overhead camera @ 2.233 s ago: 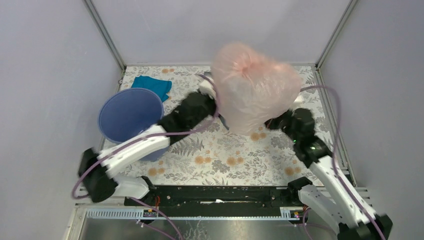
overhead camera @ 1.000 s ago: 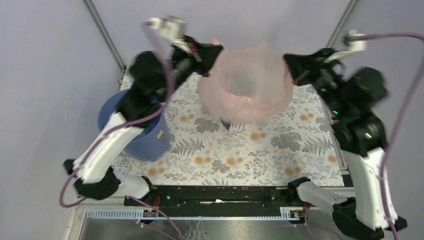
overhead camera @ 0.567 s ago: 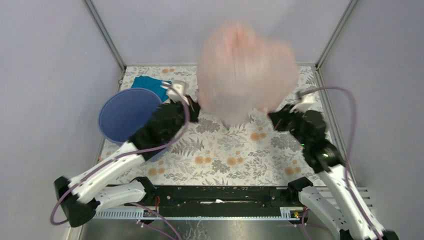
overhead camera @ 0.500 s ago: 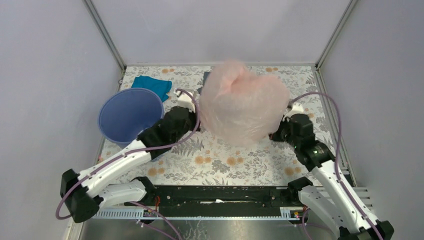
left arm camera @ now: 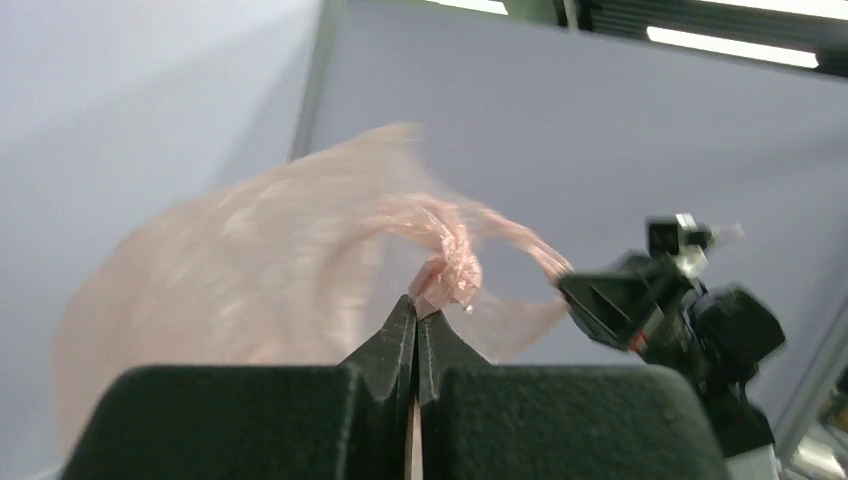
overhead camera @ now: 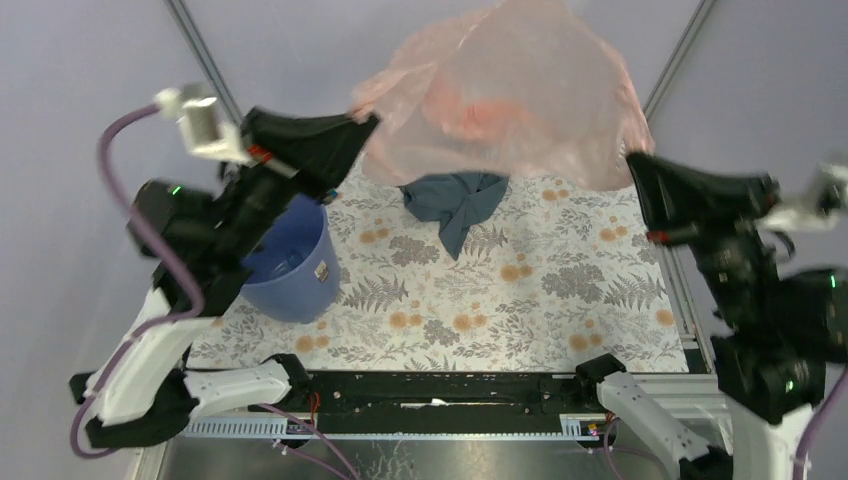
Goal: Put the trash bags into the trash bin
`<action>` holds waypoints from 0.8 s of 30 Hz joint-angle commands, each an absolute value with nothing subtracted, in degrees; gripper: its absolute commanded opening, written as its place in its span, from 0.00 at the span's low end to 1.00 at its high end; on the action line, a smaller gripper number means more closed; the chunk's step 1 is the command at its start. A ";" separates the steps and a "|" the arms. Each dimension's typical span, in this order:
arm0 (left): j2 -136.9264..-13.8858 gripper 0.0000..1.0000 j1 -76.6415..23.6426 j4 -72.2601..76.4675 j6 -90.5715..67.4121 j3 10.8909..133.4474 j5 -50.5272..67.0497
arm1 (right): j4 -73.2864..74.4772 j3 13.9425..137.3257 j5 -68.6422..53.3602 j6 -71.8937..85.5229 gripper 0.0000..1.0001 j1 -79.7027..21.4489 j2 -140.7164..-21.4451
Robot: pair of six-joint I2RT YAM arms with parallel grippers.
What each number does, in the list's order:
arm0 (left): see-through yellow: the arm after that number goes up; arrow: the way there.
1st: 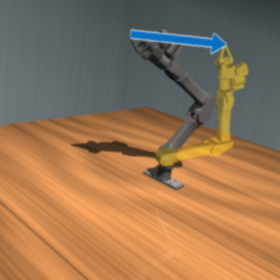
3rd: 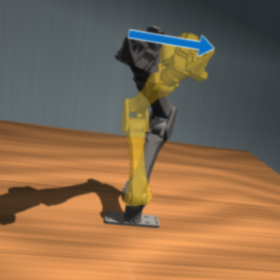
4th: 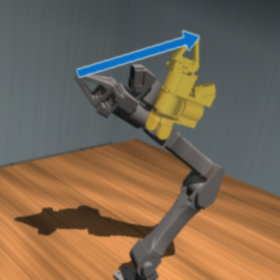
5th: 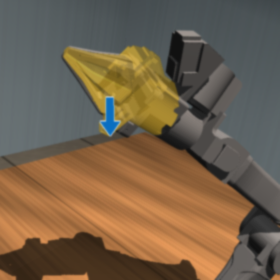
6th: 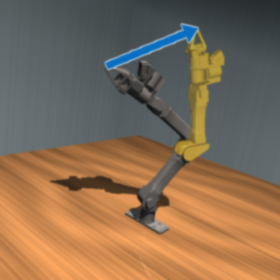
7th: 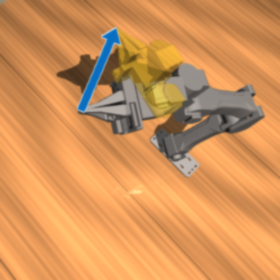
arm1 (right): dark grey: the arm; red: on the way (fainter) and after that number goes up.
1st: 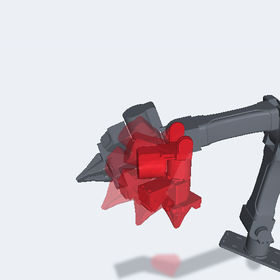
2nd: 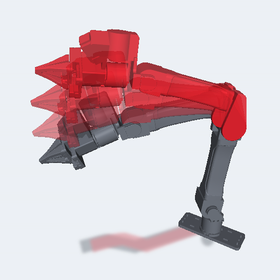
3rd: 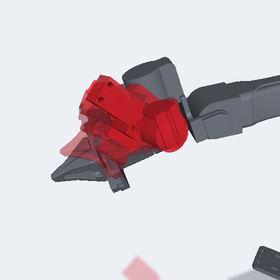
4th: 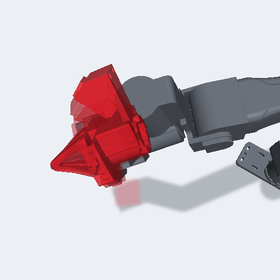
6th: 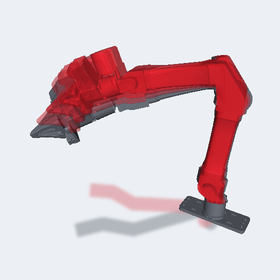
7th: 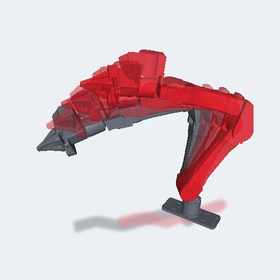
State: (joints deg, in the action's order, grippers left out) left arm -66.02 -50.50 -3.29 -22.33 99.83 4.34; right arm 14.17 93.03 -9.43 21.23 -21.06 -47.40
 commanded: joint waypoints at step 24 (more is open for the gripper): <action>-55.27 0.00 -48.41 -2.69 -26.19 78.89 -4.77 | 19.64 78.43 -10.58 21.59 0.00 -21.15 -40.52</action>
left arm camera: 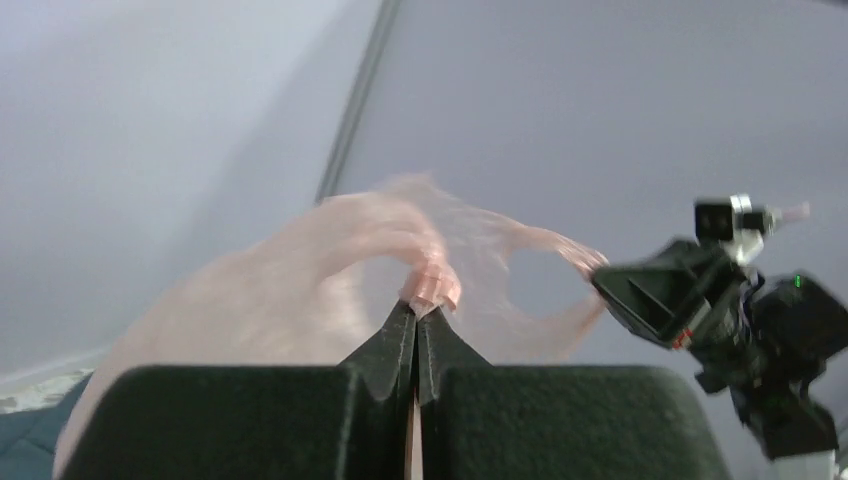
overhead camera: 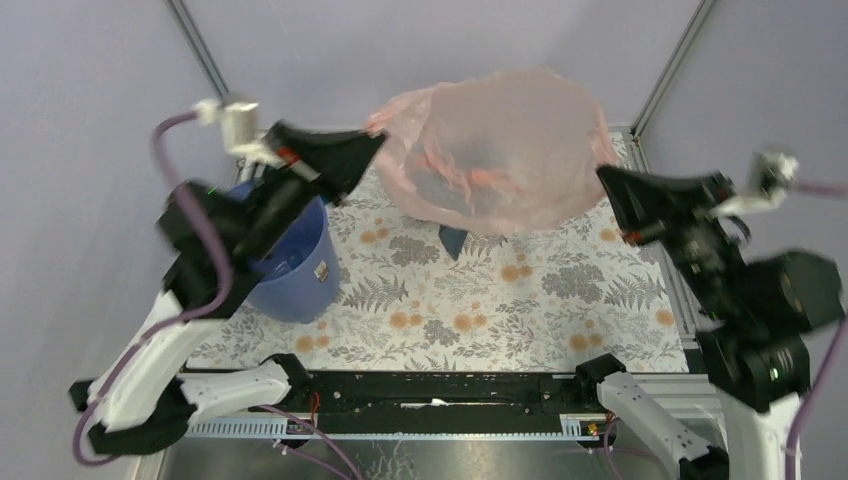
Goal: Put the trash bags into the trash bin
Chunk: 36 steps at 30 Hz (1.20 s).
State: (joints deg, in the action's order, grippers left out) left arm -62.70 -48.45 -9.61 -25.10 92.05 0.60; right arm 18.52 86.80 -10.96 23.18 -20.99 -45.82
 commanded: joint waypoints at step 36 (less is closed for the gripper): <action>-62.15 0.00 -48.40 -10.26 -32.72 82.56 6.12 | 22.02 70.20 -18.60 20.87 0.02 -21.13 -47.35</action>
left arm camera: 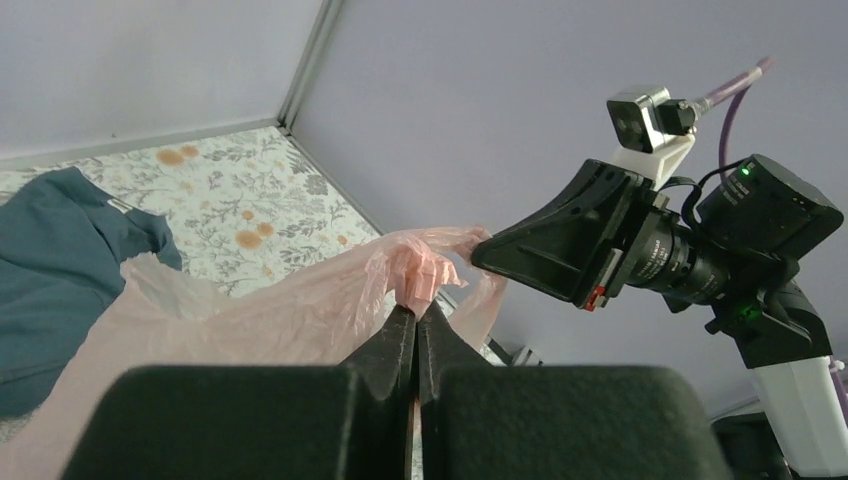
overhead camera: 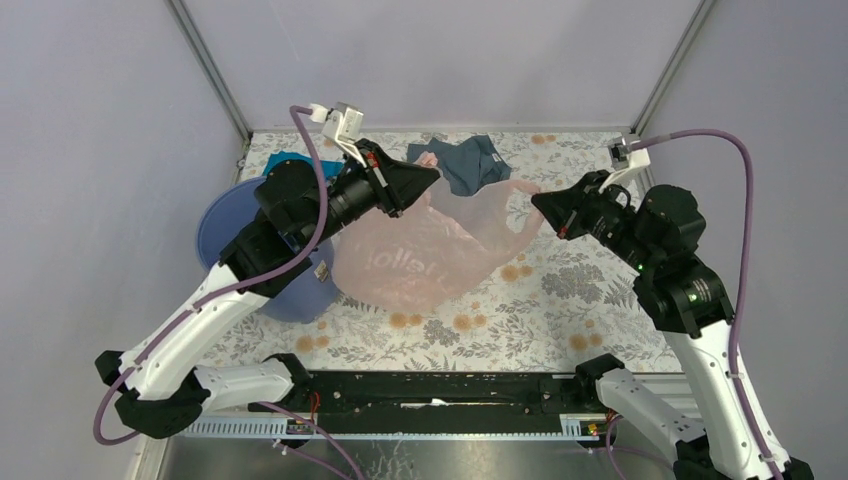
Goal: Put the trash bags into the trash bin
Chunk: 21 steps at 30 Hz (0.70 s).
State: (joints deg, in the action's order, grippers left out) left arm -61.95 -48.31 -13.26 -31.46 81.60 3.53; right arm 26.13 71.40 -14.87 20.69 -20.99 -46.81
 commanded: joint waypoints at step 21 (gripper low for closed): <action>-72.09 0.00 -48.51 -4.31 -42.71 75.67 11.66 | -1.88 55.68 -35.79 33.71 0.08 -28.68 -54.04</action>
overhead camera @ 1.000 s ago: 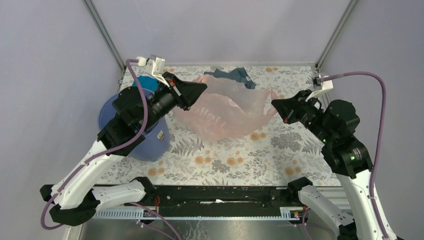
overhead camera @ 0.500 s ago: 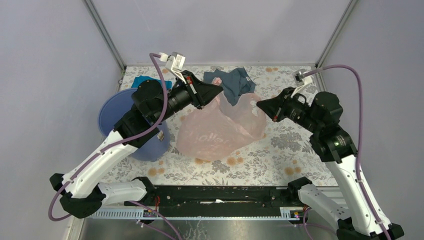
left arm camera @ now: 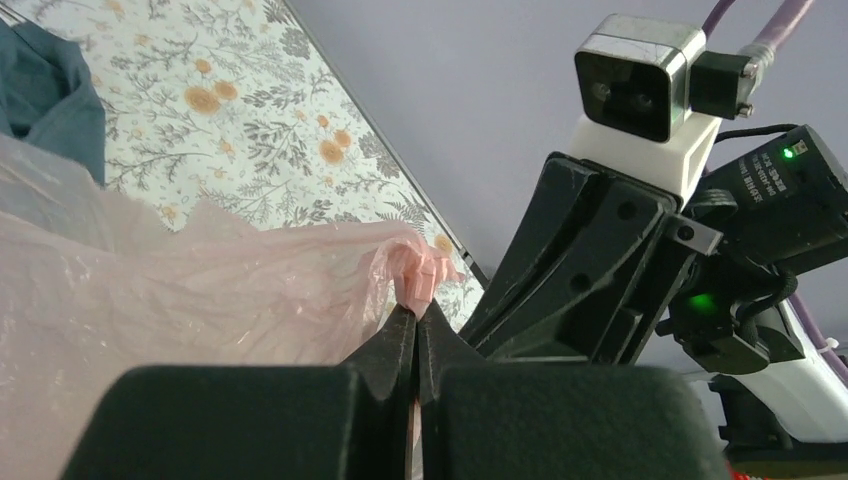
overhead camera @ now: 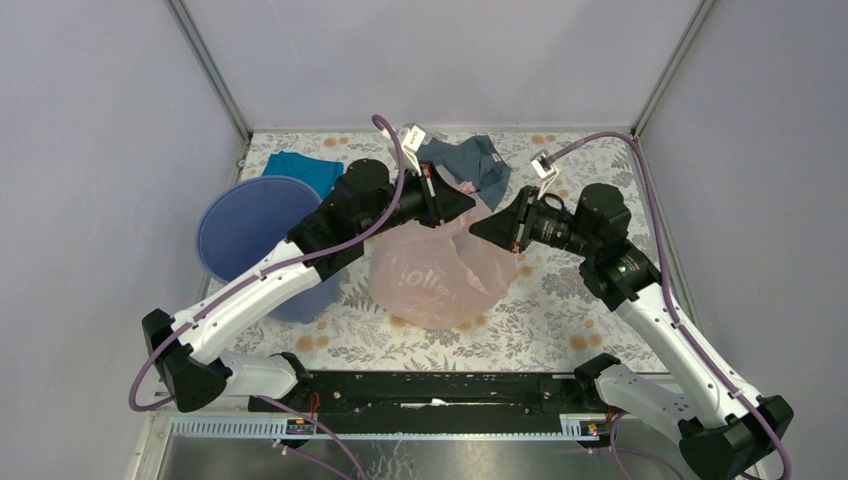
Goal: Put the trash bags into the trash bin
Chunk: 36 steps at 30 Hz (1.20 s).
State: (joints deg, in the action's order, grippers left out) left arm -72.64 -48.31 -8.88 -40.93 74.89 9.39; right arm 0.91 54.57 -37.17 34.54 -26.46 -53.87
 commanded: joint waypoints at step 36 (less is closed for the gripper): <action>-73.12 0.00 -49.28 -3.25 -45.52 75.80 13.17 | -12.22 54.33 -26.76 33.20 0.79 -34.40 -58.10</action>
State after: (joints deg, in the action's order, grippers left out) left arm -73.01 -48.77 -6.31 -44.93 74.87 12.10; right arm -8.29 53.36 -29.91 34.26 -33.34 -57.93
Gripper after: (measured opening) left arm 0.005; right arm 0.798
